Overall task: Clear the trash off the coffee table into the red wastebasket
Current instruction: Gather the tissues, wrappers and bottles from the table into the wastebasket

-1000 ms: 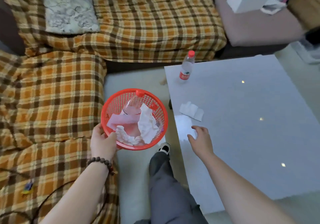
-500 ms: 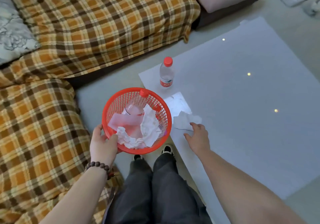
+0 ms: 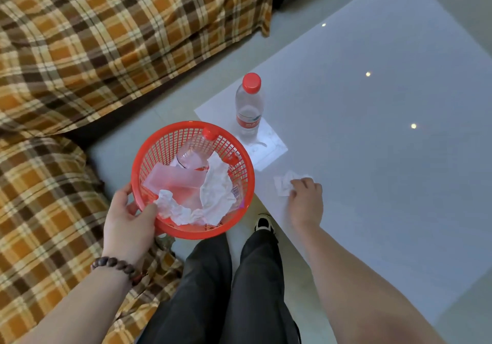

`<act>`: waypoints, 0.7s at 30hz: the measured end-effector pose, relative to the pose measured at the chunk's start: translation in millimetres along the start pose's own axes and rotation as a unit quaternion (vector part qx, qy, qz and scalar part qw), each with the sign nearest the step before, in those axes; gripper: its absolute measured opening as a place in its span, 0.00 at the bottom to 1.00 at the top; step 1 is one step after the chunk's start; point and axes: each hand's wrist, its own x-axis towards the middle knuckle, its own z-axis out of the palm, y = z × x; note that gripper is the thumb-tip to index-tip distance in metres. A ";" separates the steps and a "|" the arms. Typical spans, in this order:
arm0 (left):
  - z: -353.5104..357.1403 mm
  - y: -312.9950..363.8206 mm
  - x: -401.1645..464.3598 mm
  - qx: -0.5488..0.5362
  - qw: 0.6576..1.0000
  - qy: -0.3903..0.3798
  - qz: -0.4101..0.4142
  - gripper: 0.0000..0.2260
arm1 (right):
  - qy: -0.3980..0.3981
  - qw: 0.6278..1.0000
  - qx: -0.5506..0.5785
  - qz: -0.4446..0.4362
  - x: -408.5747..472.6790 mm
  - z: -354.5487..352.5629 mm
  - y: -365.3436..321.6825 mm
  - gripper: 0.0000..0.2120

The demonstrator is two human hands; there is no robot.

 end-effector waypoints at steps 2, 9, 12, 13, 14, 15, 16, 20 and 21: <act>0.0 2.3 5.3 0.002 1.000 -0.005 0.000 0.18 | -0.007 1.000 0.018 0.013 4.1 -4.1 -1.7 0.14; 4.9 33.1 1.8 -0.006 1.000 -0.010 -0.017 0.21 | 0.057 0.964 0.254 0.051 -16.7 -72.8 -55.9 0.09; 2.4 52.9 -4.6 -0.013 1.000 -0.018 -0.020 0.22 | 0.107 0.942 0.316 -0.031 -37.7 -114.6 -99.5 0.07; 0.4 60.5 -6.1 -0.017 0.999 -0.022 -0.018 0.21 | 0.112 0.936 0.329 -0.059 -44.1 -127.2 -114.6 0.06; -2.1 67.9 -7.1 -0.020 0.999 -0.026 -0.015 0.21 | 0.109 0.932 0.335 -0.084 -49.3 -137.8 -129.3 0.06; -4.2 75.2 -8.4 -0.025 0.999 -0.029 -0.012 0.21 | 0.104 0.930 0.336 -0.105 -52.6 -145.9 -142.8 0.06; -6.4 82.1 -9.6 -0.031 0.999 -0.033 -0.008 0.20 | 0.099 0.929 0.333 -0.125 -54.5 -152.1 -155.7 0.06; -13.7 103.8 -13.4 -0.042 0.997 -0.055 0.017 0.18 | 0.097 0.931 0.307 -0.172 -47.5 -166.4 -197.1 0.09; -15.0 107.8 -13.5 -0.044 0.997 -0.058 0.021 0.18 | 0.085 0.936 0.289 -0.182 -43.3 -167.5 -203.9 0.10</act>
